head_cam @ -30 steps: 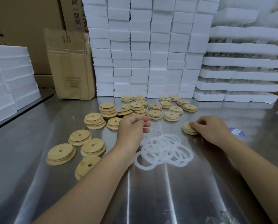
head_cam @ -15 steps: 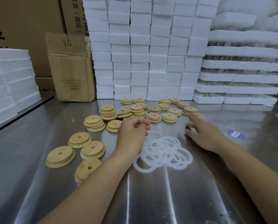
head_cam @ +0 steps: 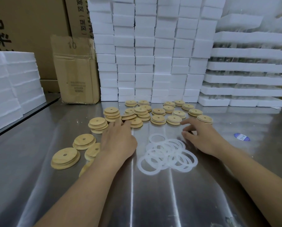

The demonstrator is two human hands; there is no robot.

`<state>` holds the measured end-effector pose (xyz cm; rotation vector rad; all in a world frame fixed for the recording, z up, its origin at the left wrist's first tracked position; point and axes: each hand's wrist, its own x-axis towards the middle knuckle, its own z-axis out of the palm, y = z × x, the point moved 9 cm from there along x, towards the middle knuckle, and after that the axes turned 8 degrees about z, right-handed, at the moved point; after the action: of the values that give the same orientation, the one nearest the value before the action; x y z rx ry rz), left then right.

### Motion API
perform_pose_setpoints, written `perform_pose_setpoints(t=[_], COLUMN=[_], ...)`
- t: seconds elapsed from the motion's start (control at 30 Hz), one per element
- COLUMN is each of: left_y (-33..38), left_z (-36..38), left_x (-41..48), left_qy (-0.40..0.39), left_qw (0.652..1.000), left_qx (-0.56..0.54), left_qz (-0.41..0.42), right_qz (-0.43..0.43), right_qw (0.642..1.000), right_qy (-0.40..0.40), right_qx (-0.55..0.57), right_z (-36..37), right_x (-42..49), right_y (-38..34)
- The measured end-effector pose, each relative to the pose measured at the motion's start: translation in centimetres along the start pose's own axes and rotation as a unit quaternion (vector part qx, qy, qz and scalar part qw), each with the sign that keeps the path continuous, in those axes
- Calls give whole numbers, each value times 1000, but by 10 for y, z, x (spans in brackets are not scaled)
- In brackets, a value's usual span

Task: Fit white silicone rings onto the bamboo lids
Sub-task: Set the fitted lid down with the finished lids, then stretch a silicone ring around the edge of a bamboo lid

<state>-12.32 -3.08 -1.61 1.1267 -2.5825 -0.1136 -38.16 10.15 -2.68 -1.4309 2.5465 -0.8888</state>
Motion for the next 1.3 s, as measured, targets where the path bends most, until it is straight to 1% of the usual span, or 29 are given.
perform_pose_setpoints(t=[0.07,0.17,0.23,0.33,0.4,0.43,0.5,0.53,0.6,0.7,0.73,0.77,0.8,0.87,0.97,1.03,1.1,1.2,1.3], left_y=[-3,-10,-11,-6,-4,-4,-3,-3,-3,-2,-1,0,1,4,8,10,10,10,13], left_z=[-7,1,5,2,-2,-3,-4,-4,-1,8,12,15,17,20,21,21,23,24,25], left_x=[0,-1,1,5,7,8,10,10,7,3,2,1,-1,-3,-4,-3,-3,-3,-3], left_qy=[22,-8,-13,30,63,79,99,105,106,81,74,67,61,53,45,43,43,49,35], left_qw=[1000,999,999,998,991,982,948,920,840,721,692,670,656,642,635,635,633,618,597], left_qx=[13,29,15,-47,-117,-169,-300,-375,-523,-667,-693,-712,-724,-735,-743,-744,-746,-757,-773], left_qz=[-16,-42,-30,-4,-5,-10,-31,-47,-96,-172,-188,-199,-206,-209,-206,-204,-202,-203,-210], right_qz=[-22,-57,-80,-117,-133,-139,-145,-147,-140,-97,-87,-80,-74,-69,-44,-18,-13,-19,-46], right_qw=[1000,998,995,990,987,986,985,986,987,991,992,993,993,992,984,970,963,959,948], right_qy=[-5,-24,-39,-72,-89,-90,-83,-80,-80,-89,-88,-85,-83,-83,-96,-119,-119,-57,5], right_qx=[-4,-29,-35,-14,-25,-31,-27,-25,-22,4,18,33,47,69,143,210,242,277,316], right_z=[2,7,11,20,28,29,27,26,25,27,27,26,26,26,27,29,28,14,-5], right_x=[-3,-10,-15,-25,-30,-32,-34,-34,-34,-31,-31,-30,-29,-28,-25,-26,-28,-28,-31], right_y=[-12,-29,-40,-60,-69,-72,-77,-79,-79,-70,-68,-66,-64,-63,-62,-62,-65,-70,-77])
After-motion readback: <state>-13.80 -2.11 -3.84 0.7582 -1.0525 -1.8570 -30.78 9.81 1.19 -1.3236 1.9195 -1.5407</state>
